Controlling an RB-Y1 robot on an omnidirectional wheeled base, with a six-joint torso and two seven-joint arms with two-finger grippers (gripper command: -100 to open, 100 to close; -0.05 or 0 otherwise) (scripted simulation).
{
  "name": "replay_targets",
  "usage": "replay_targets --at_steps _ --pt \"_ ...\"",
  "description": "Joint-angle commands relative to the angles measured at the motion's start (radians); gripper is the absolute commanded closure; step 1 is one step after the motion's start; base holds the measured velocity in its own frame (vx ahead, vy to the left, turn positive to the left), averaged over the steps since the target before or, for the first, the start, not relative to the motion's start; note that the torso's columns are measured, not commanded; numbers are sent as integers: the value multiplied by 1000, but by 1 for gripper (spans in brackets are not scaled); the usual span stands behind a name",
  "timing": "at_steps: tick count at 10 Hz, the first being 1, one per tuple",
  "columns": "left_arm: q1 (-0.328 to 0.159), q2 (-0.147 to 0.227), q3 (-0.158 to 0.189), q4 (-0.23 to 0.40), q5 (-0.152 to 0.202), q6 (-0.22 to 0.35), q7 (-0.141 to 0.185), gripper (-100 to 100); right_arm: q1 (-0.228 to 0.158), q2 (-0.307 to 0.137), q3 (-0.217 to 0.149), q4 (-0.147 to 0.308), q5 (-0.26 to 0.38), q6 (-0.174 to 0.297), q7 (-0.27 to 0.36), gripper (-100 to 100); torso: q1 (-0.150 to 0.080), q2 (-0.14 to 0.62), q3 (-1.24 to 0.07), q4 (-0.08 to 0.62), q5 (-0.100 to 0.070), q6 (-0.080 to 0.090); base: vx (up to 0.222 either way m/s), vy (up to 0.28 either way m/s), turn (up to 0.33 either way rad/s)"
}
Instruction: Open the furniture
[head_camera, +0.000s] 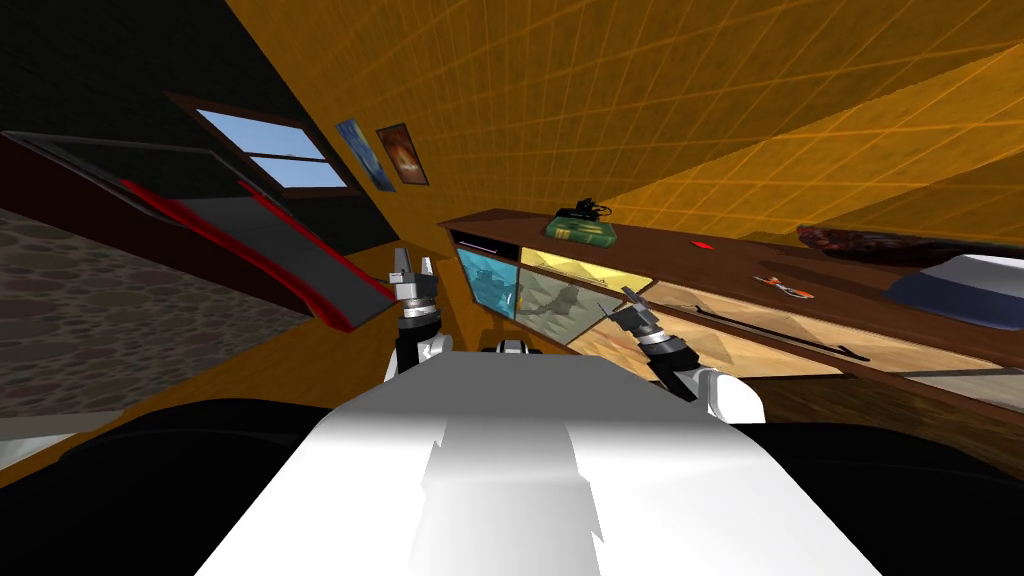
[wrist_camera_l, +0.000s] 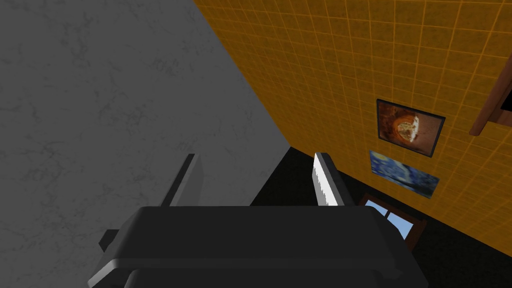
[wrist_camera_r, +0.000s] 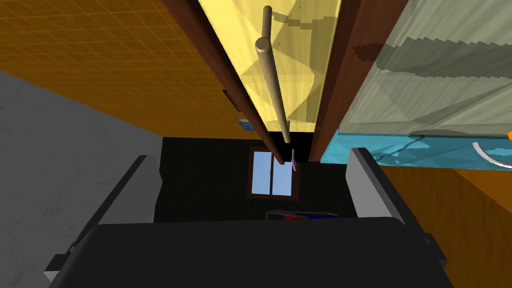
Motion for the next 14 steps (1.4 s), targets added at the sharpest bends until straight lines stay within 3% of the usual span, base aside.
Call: replay_targets --at_steps 1,4,5,10,11,14 --pt "0 0 0 0 0 0 0 0 1 -23 -11 0 6 8 -19 -100 3 5 3 2 1 0 159 -76 21" --pt "0 0 0 0 0 0 0 0 -1 -28 -15 -5 4 10 -28 -100 9 8 6 3 3 0 81 8 10" --pt "0 0 0 0 0 0 0 0 -1 -29 -15 -6 4 11 -32 100 6 8 5 2 2 0 10 5 0" --pt "-1 0 0 0 0 0 0 0 10 -25 -12 -22 -1 -3 -40 100 3 12 7 6 3 4 -147 78 -30" --pt "-1 0 0 0 0 0 0 0 15 -50 -24 -36 -5 2 -78 -100 2 6 3 5 4 2 -10 29 -19" --pt "0 0 0 0 0 0 0 0 18 -89 -45 -60 -15 14 -133 -100 3 2 2 1 1 0 18 21 -22"
